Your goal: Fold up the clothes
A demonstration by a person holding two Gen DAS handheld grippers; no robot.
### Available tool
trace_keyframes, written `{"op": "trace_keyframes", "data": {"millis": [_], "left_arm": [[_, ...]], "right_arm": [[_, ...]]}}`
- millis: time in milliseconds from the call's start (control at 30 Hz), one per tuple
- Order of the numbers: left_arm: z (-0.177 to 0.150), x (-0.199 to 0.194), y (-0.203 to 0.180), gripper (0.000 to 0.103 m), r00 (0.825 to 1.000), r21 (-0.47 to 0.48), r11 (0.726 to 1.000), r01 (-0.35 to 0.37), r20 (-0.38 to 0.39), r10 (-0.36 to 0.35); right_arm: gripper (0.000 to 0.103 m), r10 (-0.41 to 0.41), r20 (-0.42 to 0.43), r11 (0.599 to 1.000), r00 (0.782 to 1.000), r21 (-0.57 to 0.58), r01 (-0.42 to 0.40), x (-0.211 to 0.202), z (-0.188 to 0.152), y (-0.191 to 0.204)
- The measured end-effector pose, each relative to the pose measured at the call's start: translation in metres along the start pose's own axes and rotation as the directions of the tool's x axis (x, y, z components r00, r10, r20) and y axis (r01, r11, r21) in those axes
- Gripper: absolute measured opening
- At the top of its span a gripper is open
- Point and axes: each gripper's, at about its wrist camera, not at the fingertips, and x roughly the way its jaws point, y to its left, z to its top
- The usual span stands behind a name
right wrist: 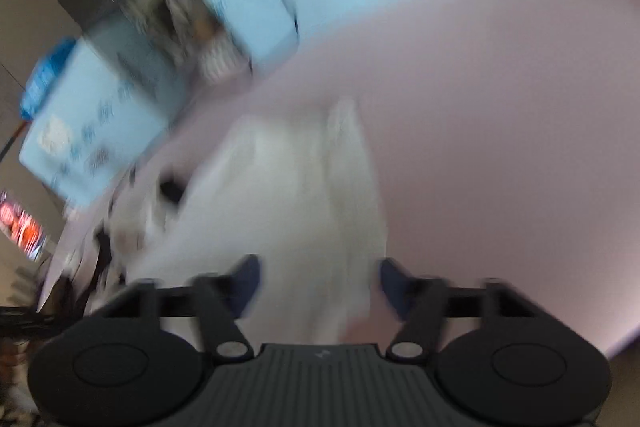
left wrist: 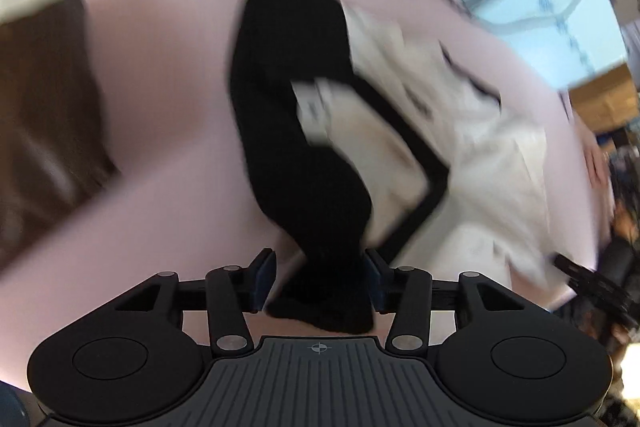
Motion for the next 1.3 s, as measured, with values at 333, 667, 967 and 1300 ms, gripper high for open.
{"op": "trace_keyframes", "data": {"millis": [333,667,967,1300], "left_arm": [[0.076,0.033,-0.049,0.070,0.986,0.112,0.986,0.122,0.102,-0.134],[0.129,0.129,-0.112,0.069,1.000,0.224,0.975,0.005,0.002,-0.006],[0.126,0.140,-0.130,0.009,0.998,0.317,0.948,-0.006,0.066,-0.015],[0.188,0.126,-0.107,0.023,0.926,0.052,0.999,0.015,0.376,-0.034]], "right_arm": [[0.081,0.049,-0.199,0.993,0.979,-0.095,-0.069,0.102,0.037,0.037],[0.032,-0.077,-0.201,0.968,0.977,-0.250,0.025,0.137,0.021,0.055],[0.010,-0.009,-0.084,0.951,0.996,-0.309,-0.018,0.129,0.045,0.060],[0.056,-0.228,0.113,0.877,0.967,-0.408,0.255,0.209,0.095,0.070]]}}
